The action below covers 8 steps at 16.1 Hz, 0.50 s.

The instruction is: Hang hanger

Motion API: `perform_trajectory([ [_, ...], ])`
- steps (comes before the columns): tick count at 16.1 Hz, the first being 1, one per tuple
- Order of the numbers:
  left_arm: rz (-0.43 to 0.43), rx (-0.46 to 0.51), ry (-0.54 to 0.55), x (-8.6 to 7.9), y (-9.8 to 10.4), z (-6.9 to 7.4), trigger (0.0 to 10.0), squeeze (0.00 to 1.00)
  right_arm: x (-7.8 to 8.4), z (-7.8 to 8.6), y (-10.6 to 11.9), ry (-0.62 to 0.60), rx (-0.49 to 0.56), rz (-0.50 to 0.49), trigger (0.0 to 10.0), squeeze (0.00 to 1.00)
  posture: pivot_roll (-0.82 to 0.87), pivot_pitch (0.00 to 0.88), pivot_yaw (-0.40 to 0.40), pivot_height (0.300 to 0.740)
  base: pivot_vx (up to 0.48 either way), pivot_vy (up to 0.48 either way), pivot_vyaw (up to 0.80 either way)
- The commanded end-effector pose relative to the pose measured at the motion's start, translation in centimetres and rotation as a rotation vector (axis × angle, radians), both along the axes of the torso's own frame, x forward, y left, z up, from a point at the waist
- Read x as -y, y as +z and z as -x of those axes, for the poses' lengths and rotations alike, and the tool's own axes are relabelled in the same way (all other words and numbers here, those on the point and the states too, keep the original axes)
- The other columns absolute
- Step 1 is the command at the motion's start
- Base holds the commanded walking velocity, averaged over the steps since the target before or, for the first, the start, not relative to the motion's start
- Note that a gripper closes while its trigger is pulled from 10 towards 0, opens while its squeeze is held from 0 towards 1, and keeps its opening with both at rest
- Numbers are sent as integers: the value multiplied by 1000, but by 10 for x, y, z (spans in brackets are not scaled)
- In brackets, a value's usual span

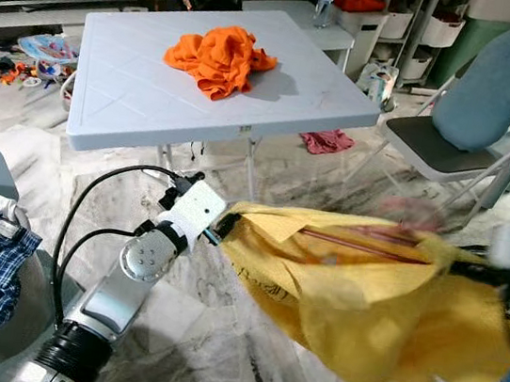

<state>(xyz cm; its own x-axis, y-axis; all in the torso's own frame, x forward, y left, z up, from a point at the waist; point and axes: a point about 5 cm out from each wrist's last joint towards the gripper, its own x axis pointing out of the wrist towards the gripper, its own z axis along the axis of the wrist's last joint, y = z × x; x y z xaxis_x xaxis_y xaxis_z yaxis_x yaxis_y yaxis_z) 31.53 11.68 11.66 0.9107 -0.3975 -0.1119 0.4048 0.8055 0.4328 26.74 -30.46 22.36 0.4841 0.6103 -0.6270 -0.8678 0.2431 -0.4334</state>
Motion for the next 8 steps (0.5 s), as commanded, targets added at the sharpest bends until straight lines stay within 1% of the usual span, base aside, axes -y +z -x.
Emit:
perform_trajectory([
  [1,-27,-36,83,-24,-5,-4,10000,0,7,7,27,6,30,-64,10000,0,-137,0,10,740,0,0,0],
  [2,-24,-39,84,-25,-5,-5,10000,0,6,9,30,21,21,-83,10000,0,-144,0,12,740,0,0,0],
  [4,-20,-48,82,-26,-5,-8,10000,0,1,17,29,71,-52,-161,10000,0,-148,0,12,740,0,0,0],
  [5,12,-61,86,-27,-4,-9,10000,0,-2,23,29,94,-100,-193,10000,0,-148,0,14,740,0,0,0],
  [6,51,-77,94,-28,-3,-10,10000,0,-3,28,28,113,-139,-189,10000,0,-147,0,14,740,0,0,0],
  [7,75,-86,102,-30,-3,-11,10000,0,-2,31,26,124,-166,-153,10000,0,-148,0,14,740,0,0,0],
  [8,91,-86,106,-32,-2,-12,10000,0,1,35,22,126,-190,-92,10000,0,-149,0,14,740,0,0,0],
])
